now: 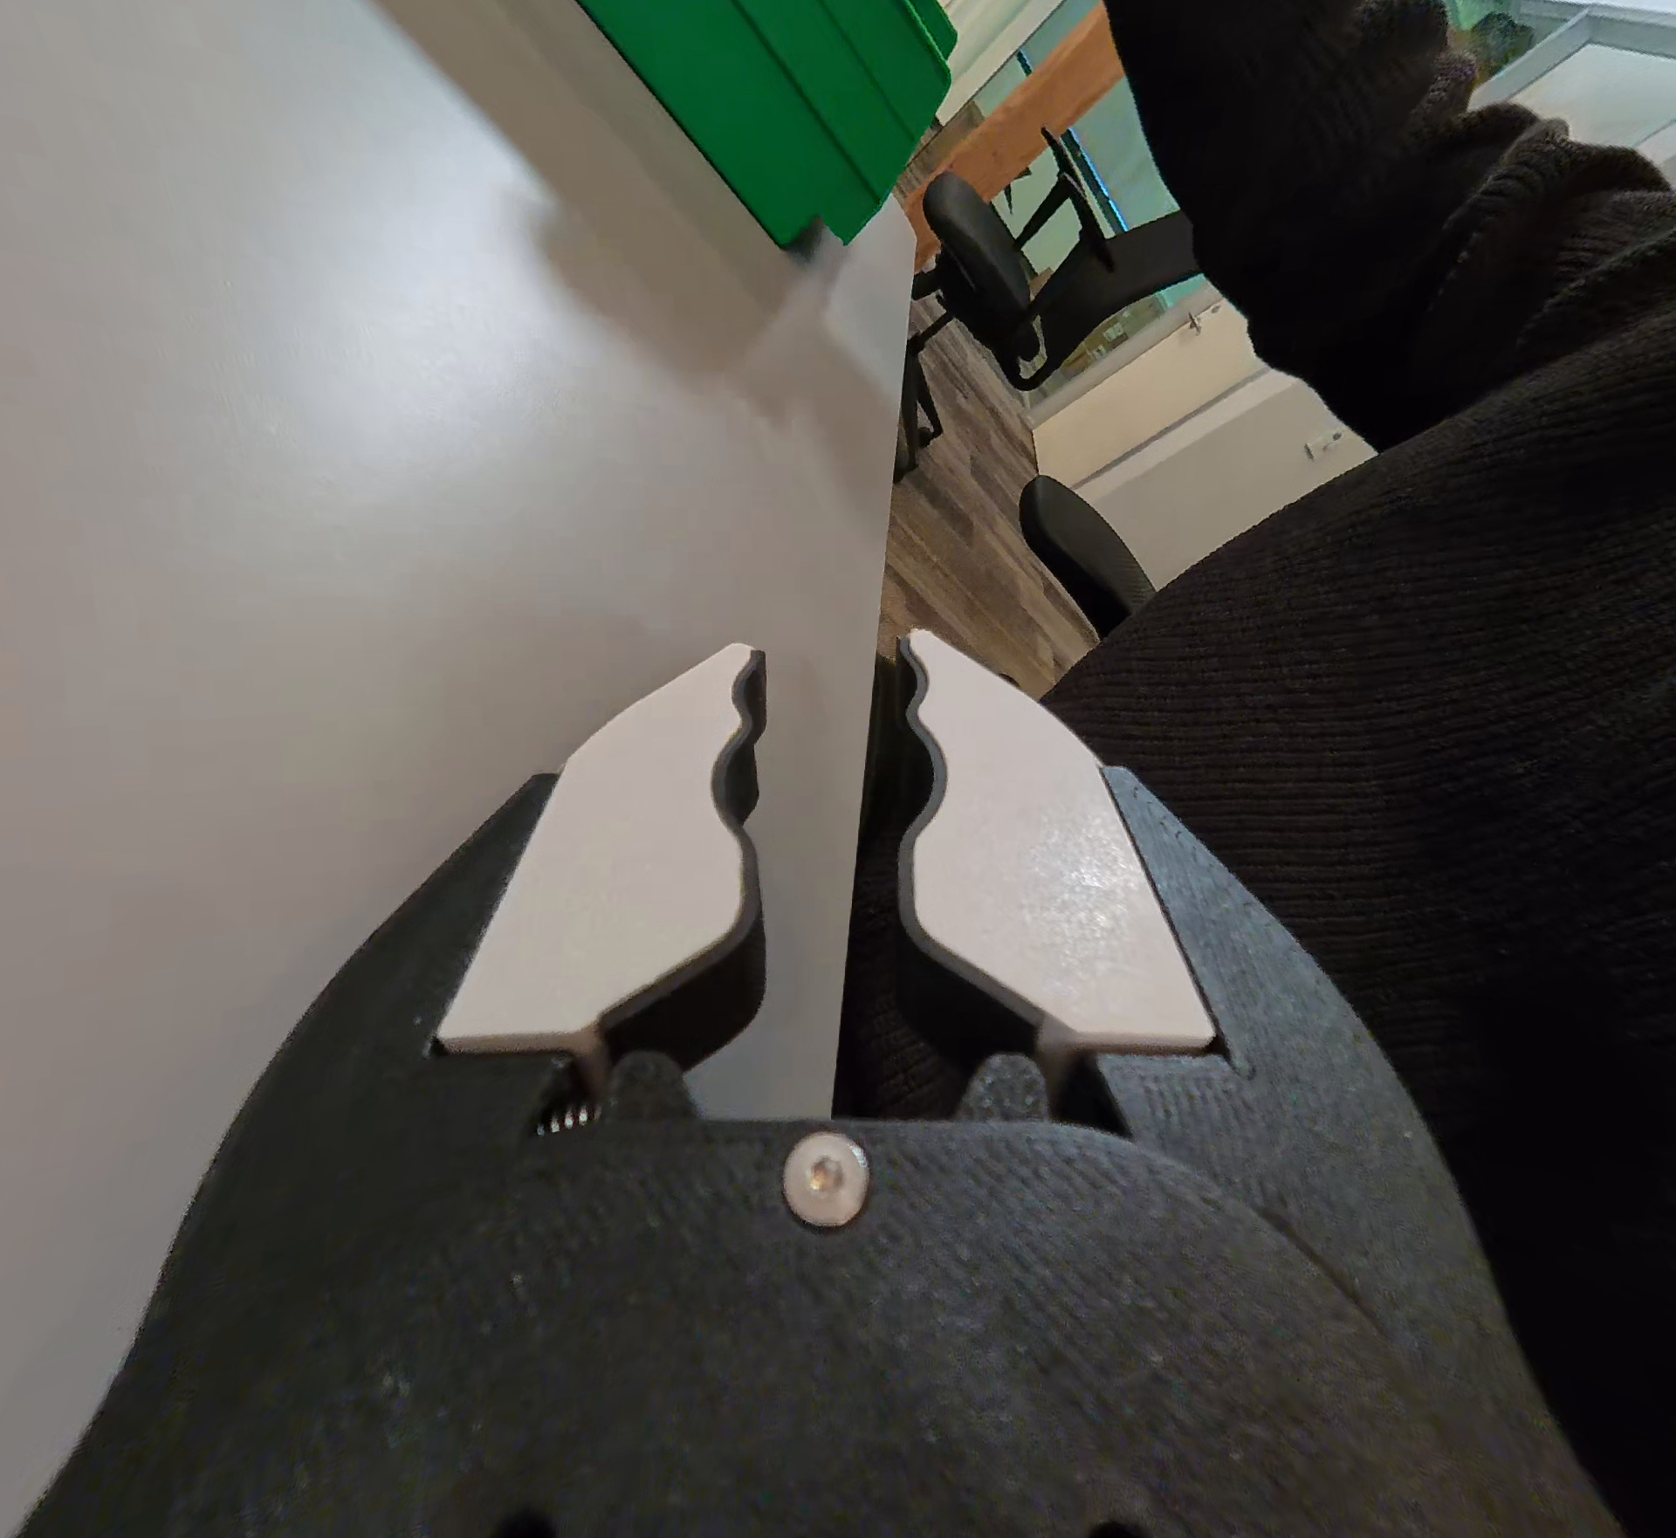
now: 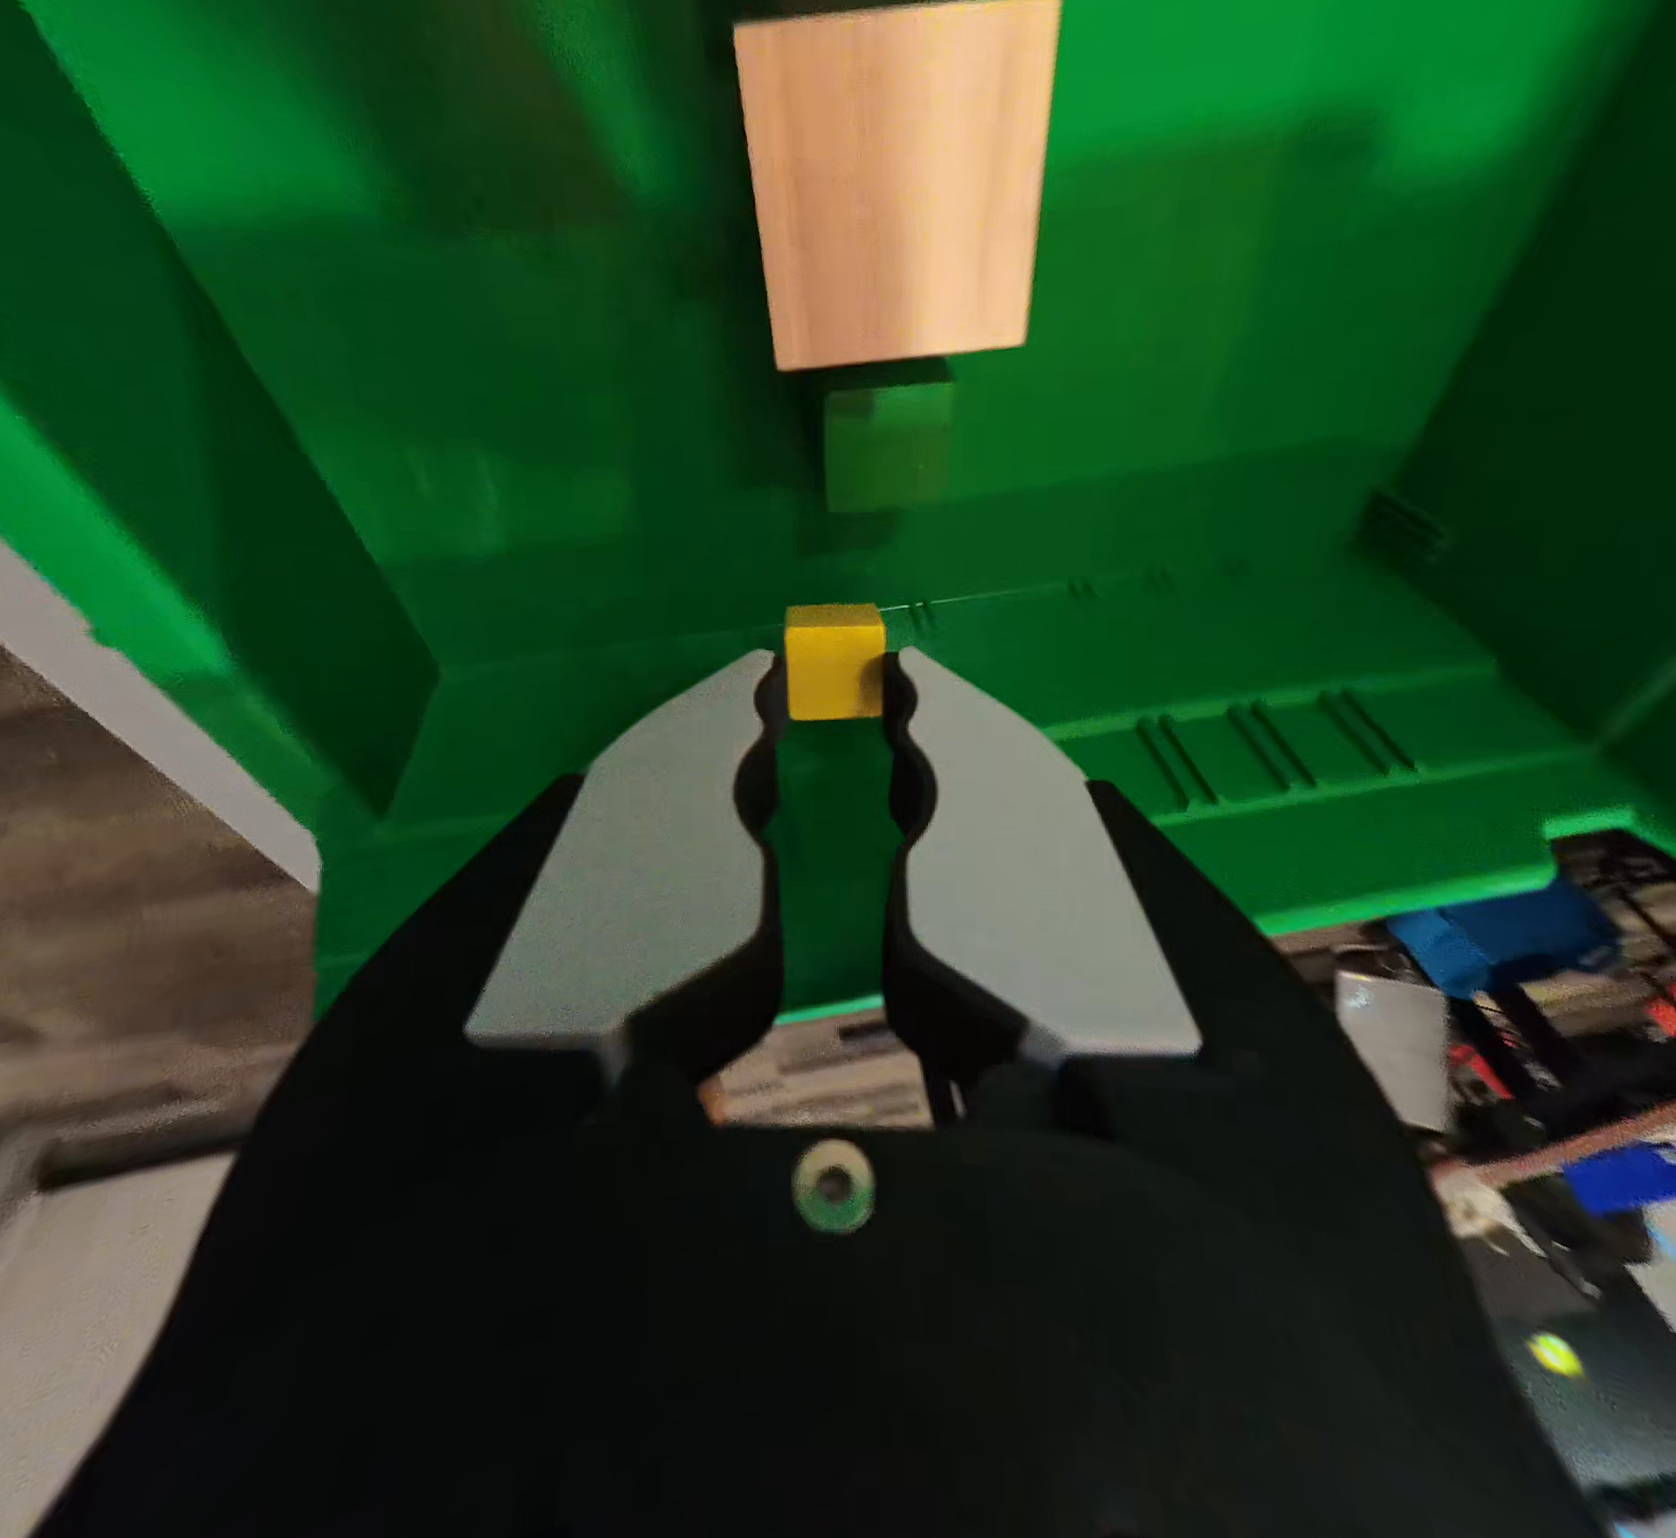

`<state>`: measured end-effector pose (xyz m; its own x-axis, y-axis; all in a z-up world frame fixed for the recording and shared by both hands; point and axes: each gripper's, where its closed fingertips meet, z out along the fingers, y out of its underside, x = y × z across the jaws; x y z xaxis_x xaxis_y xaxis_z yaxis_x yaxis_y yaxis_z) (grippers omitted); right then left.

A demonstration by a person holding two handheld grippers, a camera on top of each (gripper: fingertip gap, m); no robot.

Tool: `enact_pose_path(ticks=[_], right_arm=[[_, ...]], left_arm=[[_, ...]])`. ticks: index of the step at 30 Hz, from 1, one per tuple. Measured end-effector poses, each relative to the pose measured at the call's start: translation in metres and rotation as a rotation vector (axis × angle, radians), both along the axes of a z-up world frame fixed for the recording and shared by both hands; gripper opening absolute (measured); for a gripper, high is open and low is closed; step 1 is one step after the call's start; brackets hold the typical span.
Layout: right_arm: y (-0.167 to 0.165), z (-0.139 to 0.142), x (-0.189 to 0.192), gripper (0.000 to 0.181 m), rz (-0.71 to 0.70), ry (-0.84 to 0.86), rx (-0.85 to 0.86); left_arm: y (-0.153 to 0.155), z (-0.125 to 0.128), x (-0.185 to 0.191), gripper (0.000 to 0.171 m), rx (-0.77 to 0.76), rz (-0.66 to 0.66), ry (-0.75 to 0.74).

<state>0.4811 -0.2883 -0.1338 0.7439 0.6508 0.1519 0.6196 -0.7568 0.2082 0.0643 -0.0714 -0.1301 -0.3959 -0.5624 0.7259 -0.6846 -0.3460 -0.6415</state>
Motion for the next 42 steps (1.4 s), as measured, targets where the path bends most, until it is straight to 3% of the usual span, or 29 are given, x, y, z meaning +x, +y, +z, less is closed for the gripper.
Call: enact_pose_path(ticks=[11, 20, 24, 33, 36, 38, 40, 42], right_arm=[[0.012, -0.026, 0.006, 0.021, 0.054, -0.016, -0.039], [0.013, -0.026, 0.011, 0.021, 0.051, -0.052, -0.069], [0.013, -0.026, 0.011, 0.033, 0.039, -0.058, -0.064], [0.012, -0.017, 0.008, 0.034, 0.05, -0.097, -0.057], [0.025, -0.001, 0.002, 0.033, 0.045, -0.101, 0.044], [0.043, 0.014, -0.006, 0.033, 0.035, -0.078, 0.198], [0.069, 0.036, -0.014, 0.037, 0.031, -0.071, 0.421], [0.099, 0.073, -0.013, 0.039, 0.026, -0.17, 0.731]], left_arm=[[0.004, 0.001, 0.003, 0.027, -0.039, 0.01, 0.01], [0.003, 0.001, 0.002, 0.027, -0.039, 0.004, 0.011], [0.003, 0.001, 0.002, 0.027, -0.039, 0.002, 0.01], [0.002, 0.0, 0.002, 0.027, -0.035, -0.002, 0.011], [0.001, 0.0, 0.001, 0.027, -0.03, -0.006, 0.009], [0.0, 0.001, 0.001, 0.027, -0.026, -0.01, 0.005], [-0.001, 0.002, 0.001, 0.027, -0.024, -0.015, 0.0], [-0.002, 0.003, 0.0, 0.027, -0.02, -0.02, -0.006]])
